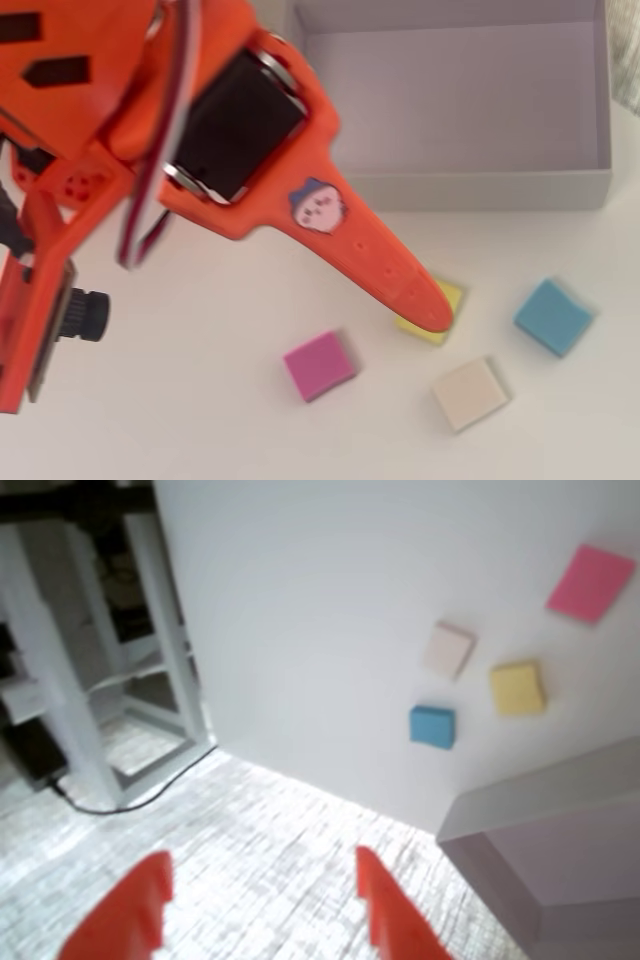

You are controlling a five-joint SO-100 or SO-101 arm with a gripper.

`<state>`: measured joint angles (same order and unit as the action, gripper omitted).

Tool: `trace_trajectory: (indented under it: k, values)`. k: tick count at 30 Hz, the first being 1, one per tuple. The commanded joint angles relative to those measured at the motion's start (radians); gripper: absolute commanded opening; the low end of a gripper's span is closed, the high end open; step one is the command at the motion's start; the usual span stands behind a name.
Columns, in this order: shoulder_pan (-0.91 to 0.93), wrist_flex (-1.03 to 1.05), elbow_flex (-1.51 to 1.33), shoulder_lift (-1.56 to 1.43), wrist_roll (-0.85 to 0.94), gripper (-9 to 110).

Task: Grasp the pink cuboid and put it in the bin.

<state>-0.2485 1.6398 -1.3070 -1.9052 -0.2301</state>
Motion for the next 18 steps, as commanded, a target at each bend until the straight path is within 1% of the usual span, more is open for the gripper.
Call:
trace_trajectory:
  k: [1, 4, 8, 12, 18]
  values:
    - [0.005, 0.097, 0.075, 0.104, -0.074, 23]
    - [0.023, 0.115, -0.006, 0.17, -0.12, 22]
    - [0.075, 0.06, -0.156, 0.224, -0.133, 22]
    - [0.114, 0.006, -0.279, 0.264, -0.11, 23]
    - [0.155, -0.129, -0.445, 0.298, -0.061, 23]
